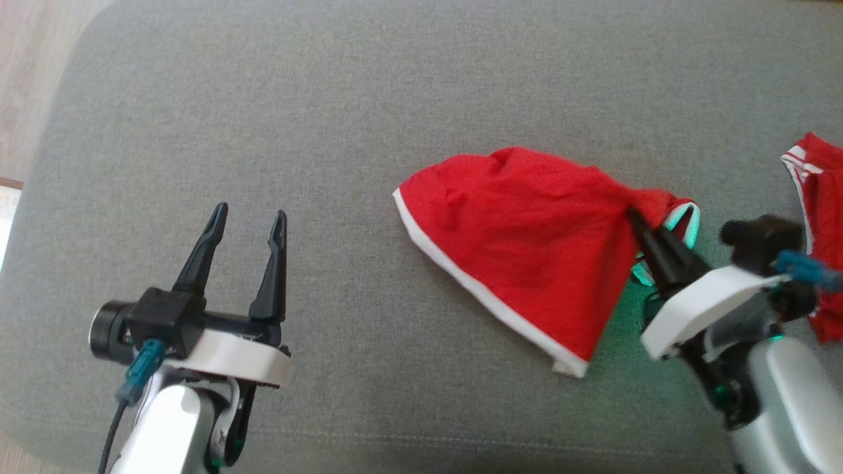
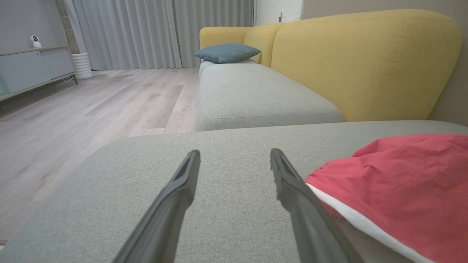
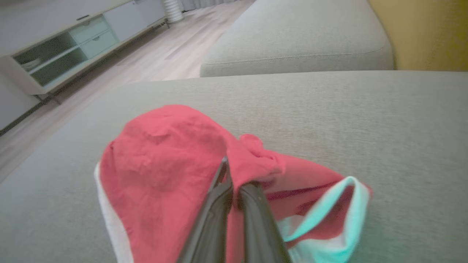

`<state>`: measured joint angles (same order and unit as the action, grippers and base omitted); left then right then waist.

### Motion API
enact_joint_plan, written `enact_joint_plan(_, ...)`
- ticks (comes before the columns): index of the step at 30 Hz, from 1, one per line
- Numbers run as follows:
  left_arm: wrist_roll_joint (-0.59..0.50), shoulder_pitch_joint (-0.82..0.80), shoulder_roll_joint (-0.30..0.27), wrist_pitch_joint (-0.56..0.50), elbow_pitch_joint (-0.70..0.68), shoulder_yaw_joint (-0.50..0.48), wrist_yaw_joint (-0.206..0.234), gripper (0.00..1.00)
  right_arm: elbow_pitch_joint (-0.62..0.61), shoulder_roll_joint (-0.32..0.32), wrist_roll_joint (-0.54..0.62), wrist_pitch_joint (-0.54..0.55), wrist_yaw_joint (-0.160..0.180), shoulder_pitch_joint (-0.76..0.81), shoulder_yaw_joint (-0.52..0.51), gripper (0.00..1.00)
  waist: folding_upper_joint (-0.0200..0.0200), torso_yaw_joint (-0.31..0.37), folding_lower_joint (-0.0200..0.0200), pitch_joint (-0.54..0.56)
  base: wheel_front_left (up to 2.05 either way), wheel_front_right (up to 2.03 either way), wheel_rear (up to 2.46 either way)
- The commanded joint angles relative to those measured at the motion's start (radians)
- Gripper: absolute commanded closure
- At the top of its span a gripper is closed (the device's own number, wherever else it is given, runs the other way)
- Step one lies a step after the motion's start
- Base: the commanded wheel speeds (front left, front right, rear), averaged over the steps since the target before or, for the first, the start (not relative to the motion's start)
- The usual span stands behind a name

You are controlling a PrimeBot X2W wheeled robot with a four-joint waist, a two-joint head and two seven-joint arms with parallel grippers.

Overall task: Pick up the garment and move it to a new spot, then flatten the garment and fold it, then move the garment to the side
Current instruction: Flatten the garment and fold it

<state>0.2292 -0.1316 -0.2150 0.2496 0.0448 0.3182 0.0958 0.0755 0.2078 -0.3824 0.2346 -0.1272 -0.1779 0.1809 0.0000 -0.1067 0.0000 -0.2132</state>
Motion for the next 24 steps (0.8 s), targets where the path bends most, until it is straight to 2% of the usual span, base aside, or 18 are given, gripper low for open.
enact_joint_plan(1, -0.011, -0.057, -0.008, 0.012, -0.026, -0.038, -0.004, 0.0, -0.035, 0.023, -0.004, 0.015, -0.003, -0.052, -0.001, 1.0, 0.0, -0.004, 0.0, -0.009, 0.0, 0.0, 0.0)
enact_joint_plan(7, -0.019, -0.087, 0.007, 0.012, -0.026, -0.035, -0.02, 0.0, 0.026, 0.056, -0.037, 0.042, -0.003, -0.159, -0.031, 1.0, 0.0, -0.025, 0.0, -0.048, 0.0, 0.0, 0.0)
enact_joint_plan(19, -0.048, -0.14, 0.053, 0.012, -0.022, -0.038, -0.05, 0.0, 0.328, 0.106, -0.108, -0.029, -0.003, -0.388, 0.012, 1.0, 0.0, -0.065, 0.0, -0.12, 0.0, 0.0, 0.0)
enact_joint_plan(20, -0.05, -0.141, 0.056, 0.012, -0.02, -0.039, -0.052, 0.0, 0.349, 0.107, -0.115, -0.041, -0.003, -0.397, 0.021, 0.45, 0.0, -0.063, 0.0, -0.122, 0.0, 0.0, 0.0)
enact_joint_plan(21, -0.052, -0.141, 0.059, 0.012, -0.018, -0.04, -0.054, 0.0, 0.368, 0.108, -0.121, -0.054, -0.003, -0.402, 0.031, 0.0, 0.0, -0.061, 0.0, -0.122, 0.0, 0.0, 0.0)
enact_joint_plan(24, -0.058, -0.138, 0.064, 0.012, -0.013, -0.046, -0.058, 0.0, 0.406, 0.109, -0.136, -0.1, -0.003, -0.399, 0.055, 0.0, 0.0, -0.048, 0.0, -0.115, 0.0, 0.0, 0.0)
